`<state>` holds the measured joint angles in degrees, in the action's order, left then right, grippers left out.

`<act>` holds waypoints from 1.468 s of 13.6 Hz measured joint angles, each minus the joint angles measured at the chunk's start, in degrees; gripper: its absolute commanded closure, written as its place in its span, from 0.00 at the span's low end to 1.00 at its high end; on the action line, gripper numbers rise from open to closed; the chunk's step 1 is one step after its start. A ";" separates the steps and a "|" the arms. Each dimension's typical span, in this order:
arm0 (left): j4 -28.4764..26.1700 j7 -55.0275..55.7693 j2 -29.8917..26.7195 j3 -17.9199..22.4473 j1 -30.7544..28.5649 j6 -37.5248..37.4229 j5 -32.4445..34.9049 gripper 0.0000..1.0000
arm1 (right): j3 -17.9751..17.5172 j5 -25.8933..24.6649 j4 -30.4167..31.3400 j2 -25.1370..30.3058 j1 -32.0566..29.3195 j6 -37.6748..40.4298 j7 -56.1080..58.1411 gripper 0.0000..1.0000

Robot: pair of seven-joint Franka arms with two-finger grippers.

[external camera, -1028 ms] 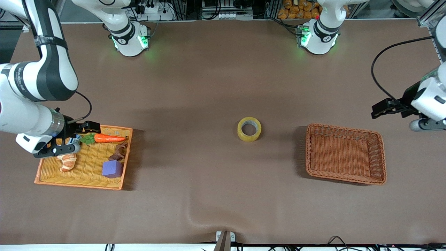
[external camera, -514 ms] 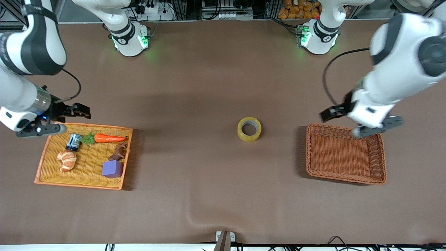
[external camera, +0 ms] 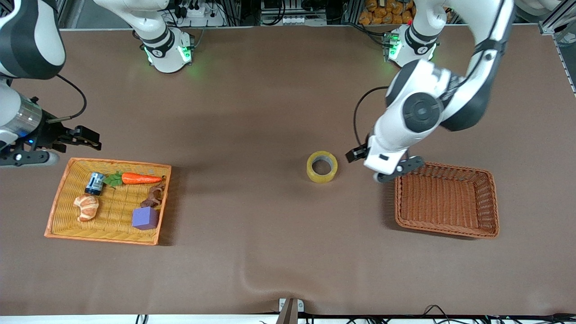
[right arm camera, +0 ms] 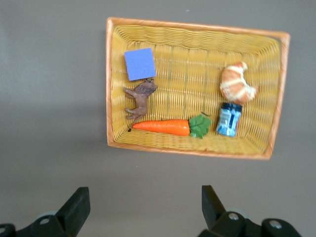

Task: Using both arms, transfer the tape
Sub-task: 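Reach the left gripper to the tape roll and grasp its rim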

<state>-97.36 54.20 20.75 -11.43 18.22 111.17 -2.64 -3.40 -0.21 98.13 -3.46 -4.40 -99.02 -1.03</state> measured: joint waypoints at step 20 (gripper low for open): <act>-6.80 24.58 15.65 -0.15 7.76 24.83 -0.14 0.00 | -1.40 3.73 -12.00 0.40 -1.09 10.64 0.74 0.00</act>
<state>-104.17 78.78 36.41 -11.58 25.98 135.99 -2.78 -4.80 3.53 86.14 -3.06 -5.49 -88.39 -0.29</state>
